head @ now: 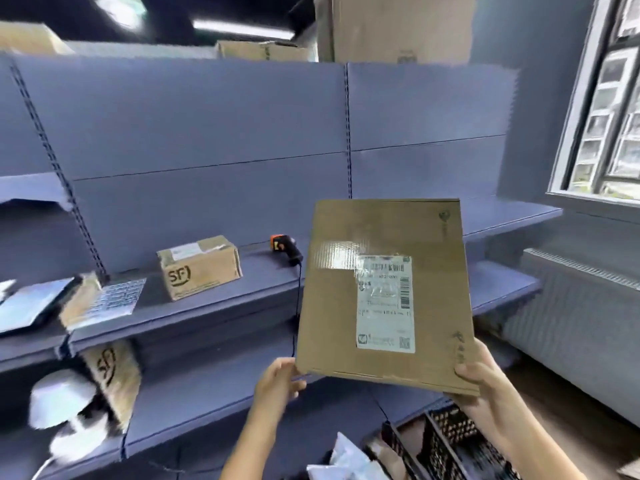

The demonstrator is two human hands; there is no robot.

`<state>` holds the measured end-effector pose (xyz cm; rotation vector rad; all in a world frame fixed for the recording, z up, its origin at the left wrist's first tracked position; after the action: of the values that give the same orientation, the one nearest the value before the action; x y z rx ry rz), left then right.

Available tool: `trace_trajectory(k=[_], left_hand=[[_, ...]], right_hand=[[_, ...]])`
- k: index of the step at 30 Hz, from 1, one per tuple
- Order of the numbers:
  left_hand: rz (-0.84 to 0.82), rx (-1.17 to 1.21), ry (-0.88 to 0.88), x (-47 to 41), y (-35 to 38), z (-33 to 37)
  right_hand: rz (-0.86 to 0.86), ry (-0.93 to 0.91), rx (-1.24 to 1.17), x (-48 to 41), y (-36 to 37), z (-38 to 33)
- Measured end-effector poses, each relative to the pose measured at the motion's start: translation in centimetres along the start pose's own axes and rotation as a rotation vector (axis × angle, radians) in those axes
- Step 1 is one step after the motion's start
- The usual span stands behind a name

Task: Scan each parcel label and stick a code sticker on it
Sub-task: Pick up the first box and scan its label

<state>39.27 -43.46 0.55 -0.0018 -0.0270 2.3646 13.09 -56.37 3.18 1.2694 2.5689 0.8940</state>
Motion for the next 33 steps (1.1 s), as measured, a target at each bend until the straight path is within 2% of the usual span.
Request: trace_trajectory(k=[5,16,24,30,33], left_hand=[[0.090,0.185,0.031,-1.7,-0.7,-0.2],[0.137,0.206,0.103,-7.3,-4.8,0.0],[0.113,0.249,0.120,-16.2,-10.2,1.5],[-0.058,0.216,0.151,-23.2,-13.1,2.5],[-0.131,0.211,0.105,-25.1,-12.8,2.8]], right_hand=[[-0.116,0.089,0.031,-4.4,1.0,-1.0],[-0.244,0.186,0.033,-14.0,4.4,1.1],[-0.303,0.162,0.111,-22.9,10.9,3.1],[-0.312,0.148,0.127,-29.8,14.7,4.5],[-0.326,0.170,0.141,-32.0,15.4,5.0]])
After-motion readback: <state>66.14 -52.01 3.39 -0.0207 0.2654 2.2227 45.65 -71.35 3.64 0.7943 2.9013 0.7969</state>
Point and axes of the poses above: each hand's wrist, its own x-axis away from the middle knuckle, its own y-axis out of the palm, z = x × y, the point moved 4 cm from there along -x, towards the middle knuckle, and after that the axes turned 10 degrees about y, right-handed, at the moved point
